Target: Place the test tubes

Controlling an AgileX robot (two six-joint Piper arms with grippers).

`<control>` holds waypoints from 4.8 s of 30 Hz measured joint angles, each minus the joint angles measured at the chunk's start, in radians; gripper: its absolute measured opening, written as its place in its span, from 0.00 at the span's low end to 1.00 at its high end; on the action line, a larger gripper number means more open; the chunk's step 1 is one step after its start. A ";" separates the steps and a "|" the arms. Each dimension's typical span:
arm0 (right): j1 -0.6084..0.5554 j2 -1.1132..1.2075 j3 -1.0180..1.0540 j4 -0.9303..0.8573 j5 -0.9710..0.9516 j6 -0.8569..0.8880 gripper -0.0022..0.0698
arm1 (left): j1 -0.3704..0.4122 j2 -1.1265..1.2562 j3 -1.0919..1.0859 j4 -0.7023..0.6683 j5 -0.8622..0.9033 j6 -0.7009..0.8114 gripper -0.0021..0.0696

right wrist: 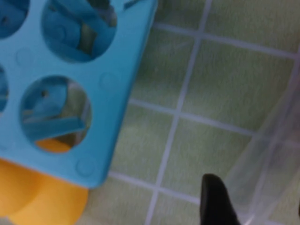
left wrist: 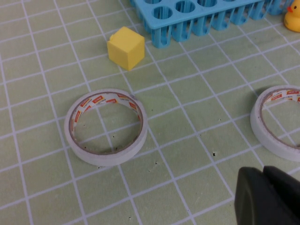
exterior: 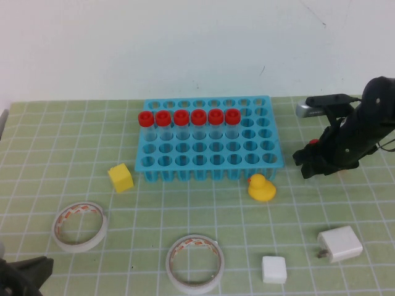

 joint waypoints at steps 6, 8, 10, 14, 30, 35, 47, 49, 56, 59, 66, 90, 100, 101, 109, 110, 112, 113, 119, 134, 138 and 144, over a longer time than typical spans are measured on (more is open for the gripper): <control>0.000 0.035 -0.010 -0.002 -0.022 0.024 0.53 | 0.000 0.000 0.000 0.000 0.000 0.000 0.03; 0.000 0.042 -0.010 -0.005 -0.024 0.025 0.53 | 0.000 0.000 0.000 0.000 0.000 0.000 0.03; 0.000 0.042 -0.011 -0.005 -0.024 0.025 0.52 | 0.000 0.000 0.000 0.000 0.000 0.000 0.03; 0.000 0.043 -0.011 -0.014 -0.024 0.028 0.40 | 0.000 0.000 0.000 0.000 0.000 0.000 0.03; 0.000 -0.085 -0.011 -0.046 -0.081 0.047 0.36 | 0.000 0.000 0.000 -0.003 0.000 0.000 0.03; 0.000 -0.255 -0.011 -0.113 -0.170 0.047 0.36 | 0.000 0.000 0.000 -0.023 0.000 0.002 0.03; 0.108 -0.647 0.215 -0.141 -0.488 0.009 0.36 | 0.000 0.000 0.000 -0.059 -0.007 0.002 0.03; 0.151 -0.703 0.317 -0.141 -0.584 0.007 0.36 | 0.000 0.000 0.000 -0.061 -0.007 0.002 0.03; 0.341 -0.856 0.710 -0.141 -0.956 0.015 0.36 | 0.000 0.000 0.000 -0.097 -0.018 0.014 0.03; 0.409 -0.876 0.840 -0.141 -1.085 0.040 0.36 | 0.000 0.000 0.000 -0.104 -0.020 0.040 0.03; 0.496 -0.878 1.013 -0.147 -1.304 0.117 0.36 | 0.000 0.000 0.000 -0.277 -0.032 0.175 0.03; 0.522 -0.883 1.036 -0.546 -1.494 0.440 0.36 | -0.002 0.000 -0.071 -1.156 0.123 0.937 0.03; 0.531 -0.855 1.036 -0.582 -1.522 0.491 0.36 | -0.159 0.073 -0.113 -1.156 0.086 0.946 0.03; 0.533 -0.846 1.036 -0.591 -1.536 0.498 0.36 | -0.174 0.086 -0.120 -1.158 0.082 0.954 0.03; 0.542 -0.741 1.036 -0.611 -1.667 0.515 0.36 | -0.325 0.267 -0.233 -1.166 0.006 1.045 0.03; 0.542 -0.731 1.036 -0.611 -1.673 0.515 0.36 | -0.337 0.287 -0.244 -1.166 0.002 1.048 0.03; 0.542 -0.713 1.036 -0.610 -1.684 0.516 0.36 | -0.361 0.334 -0.270 -1.166 0.004 1.056 0.04; 0.542 -0.703 1.036 -0.608 -1.690 0.516 0.36 | -0.366 0.350 -0.279 -1.166 0.010 1.064 0.06; 0.542 -0.651 1.036 -0.594 -1.718 0.520 0.36 | -0.388 0.439 -0.334 -1.166 0.079 1.092 0.44; 0.542 -0.608 1.036 -0.630 -1.766 0.523 0.36 | -0.388 0.464 -0.379 -1.166 0.022 1.039 0.76; 0.542 -0.608 1.036 -0.645 -1.768 0.523 0.36 | -0.388 0.464 -0.388 -1.166 0.041 1.010 0.76; 0.542 -0.608 1.036 -0.662 -1.772 0.523 0.36 | -0.388 0.464 -0.389 -1.166 0.080 0.995 0.69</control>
